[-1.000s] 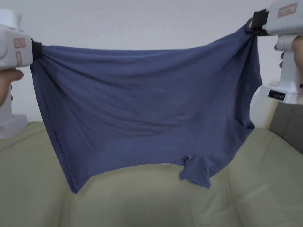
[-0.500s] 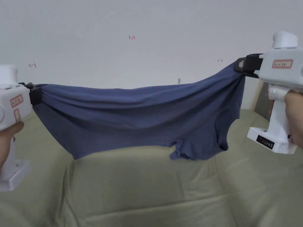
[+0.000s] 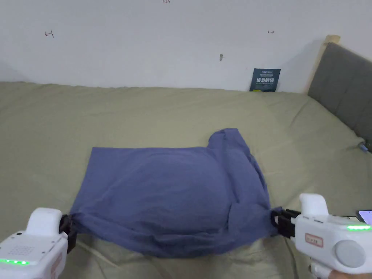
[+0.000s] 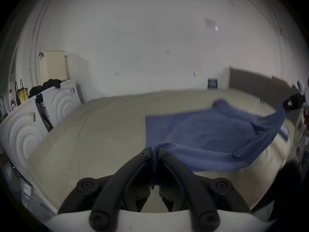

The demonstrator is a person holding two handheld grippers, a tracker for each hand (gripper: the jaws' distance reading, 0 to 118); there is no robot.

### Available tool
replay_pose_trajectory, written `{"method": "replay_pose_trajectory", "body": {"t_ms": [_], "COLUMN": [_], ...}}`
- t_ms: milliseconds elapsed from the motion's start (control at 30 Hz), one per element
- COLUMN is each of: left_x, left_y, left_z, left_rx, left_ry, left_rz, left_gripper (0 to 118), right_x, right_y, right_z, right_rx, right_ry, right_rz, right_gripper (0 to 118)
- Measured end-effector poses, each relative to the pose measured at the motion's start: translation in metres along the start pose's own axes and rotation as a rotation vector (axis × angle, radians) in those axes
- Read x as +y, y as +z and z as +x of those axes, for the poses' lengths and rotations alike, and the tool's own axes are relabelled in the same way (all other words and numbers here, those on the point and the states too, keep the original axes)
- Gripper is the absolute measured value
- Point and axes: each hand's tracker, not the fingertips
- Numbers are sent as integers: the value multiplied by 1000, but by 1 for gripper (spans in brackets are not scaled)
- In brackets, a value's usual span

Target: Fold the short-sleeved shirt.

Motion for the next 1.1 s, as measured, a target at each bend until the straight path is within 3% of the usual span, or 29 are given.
{"method": "replay_pose_trajectory", "body": {"t_ms": [133,200,233,267,300,333,367,433,533,567,600,633,667,700,733,800,867,900,933,967,1100], "left_x": [-25,-27,-26,-23,-17,-12,-8,-6,-15,-19,-29,-32,-35,-39,-45,-41,-39,-34,-30,-27,-21], "left_y": [-10,-13,-8,-3,11,28,41,65,90,92,91,88,83,73,59,37,16,5,-4,-17,-47], "left_z": [-8,-24,-29,-36,-38,-39,-40,-41,-37,-37,-36,-34,-33,-33,-42,-49,-52,-53,-55,-56,-55], "left_rx": [40,21,8,-10,-38,-52,-54,-59,-63,-72,-86,-71,-35,4,-39,-65,-57,-54,-53,-70,-74], "left_ry": [-10,36,54,64,66,58,34,-5,0,3,4,-6,-23,-45,-13,58,27,16,3,-8,-50], "left_rz": [-78,-88,-79,-68,-57,-11,-7,11,-33,-60,-81,-98,-128,-158,-154,-191,-192,-187,-189,-216,-252], "left_gripper": [6,8,15,41,91,103,102,102,102,100,85,55,15,0,0,0,2,37,82,107,100], "right_x": [-24,-24,-24,-24,-23,-23,-22,-28,-46,-51,-56,-60,-63,-65,-67,-67,-66,-65,-64,-63,-58], "right_y": [-19,-20,-16,-7,4,16,31,59,88,93,97,97,97,97,94,86,80,77,75,75,72], "right_z": [2,6,7,7,7,5,2,-10,-30,-36,-41,-45,-51,-52,-52,-56,-57,-56,-56,-56,-51], "right_rx": [-102,-106,-118,-118,-100,-77,-41,16,44,36,25,4,-37,-12,38,21,13,19,18,13,-8], "right_ry": [6,30,45,64,67,62,60,51,75,66,52,34,5,-17,-36,-30,-27,-33,-36,-36,-40], "right_rz": [-113,-134,-119,-97,-73,-34,4,15,79,80,94,96,87,93,87,68,52,41,37,36,28], "right_gripper": [4,6,13,37,84,110,116,116,114,104,64,19,0,0,0,0,0,0,0,0,1]}}
